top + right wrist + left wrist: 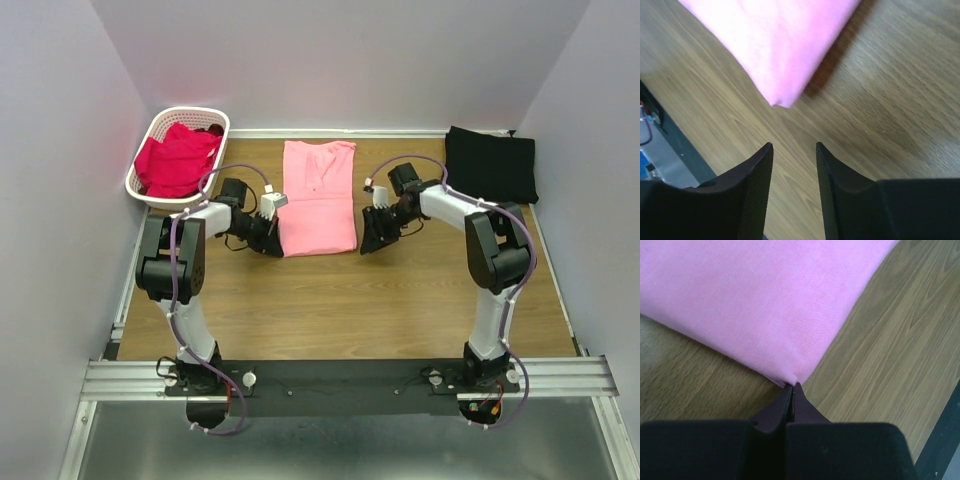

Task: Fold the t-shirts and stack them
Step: Fold the tshirt

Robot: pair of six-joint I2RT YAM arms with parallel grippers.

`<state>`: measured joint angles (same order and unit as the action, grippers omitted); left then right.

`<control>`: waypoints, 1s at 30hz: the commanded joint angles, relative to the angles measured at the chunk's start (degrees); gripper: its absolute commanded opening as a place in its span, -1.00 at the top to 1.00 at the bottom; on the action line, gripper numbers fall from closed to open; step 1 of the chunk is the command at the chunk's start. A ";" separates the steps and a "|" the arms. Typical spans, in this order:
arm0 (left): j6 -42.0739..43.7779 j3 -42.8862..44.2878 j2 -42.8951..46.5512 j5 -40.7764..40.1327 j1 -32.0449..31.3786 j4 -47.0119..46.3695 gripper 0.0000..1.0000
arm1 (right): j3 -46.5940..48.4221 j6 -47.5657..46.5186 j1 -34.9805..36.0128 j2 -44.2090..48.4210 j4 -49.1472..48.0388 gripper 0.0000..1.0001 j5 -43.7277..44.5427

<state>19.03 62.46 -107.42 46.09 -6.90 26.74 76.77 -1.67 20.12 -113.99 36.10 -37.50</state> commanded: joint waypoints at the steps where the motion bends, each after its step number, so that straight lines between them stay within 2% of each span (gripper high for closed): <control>1: 0.84 -0.76 0.89 -2.32 -0.22 2.17 1.00 | 3.90 3.93 -0.43 -0.16 0.03 0.04 -3.28; 10: 1.10 -0.49 0.19 -2.14 -0.31 2.09 1.00 | 7.51 8.08 -0.34 -6.15 -0.59 0.14 -7.50; 14: 1.19 0.03 -0.34 -1.96 -0.31 2.09 1.00 | 7.25 9.05 -0.34 -7.21 -1.03 0.14 -8.29; 19: 1.28 0.30 -0.69 -1.96 -0.31 2.09 1.00 | 7.51 9.58 -0.34 -8.79 -1.73 0.04 -8.73; 24: 1.45 0.47 -0.87 -2.49 -0.31 2.35 1.00 | 7.95 10.46 -0.34 -10.28 -2.26 0.09 -9.97; 26: 1.54 0.65 -0.95 -2.84 -0.31 2.44 1.00 | 8.04 10.55 -0.34 -10.63 -2.26 0.25 -10.32; 27: 1.71 0.74 -0.95 -3.02 -0.31 2.52 1.00 | 8.04 10.46 -0.34 -10.55 -2.26 0.47 -10.32; 30: 2.15 1.26 -0.87 -3.98 -0.49 3.23 1.00 | 7.25 9.94 -0.34 -9.32 -2.17 0.83 -9.71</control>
<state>19.42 62.83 -107.44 45.60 -7.01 27.66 83.35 8.47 20.12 -123.55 34.48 -46.24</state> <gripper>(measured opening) 0.006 0.165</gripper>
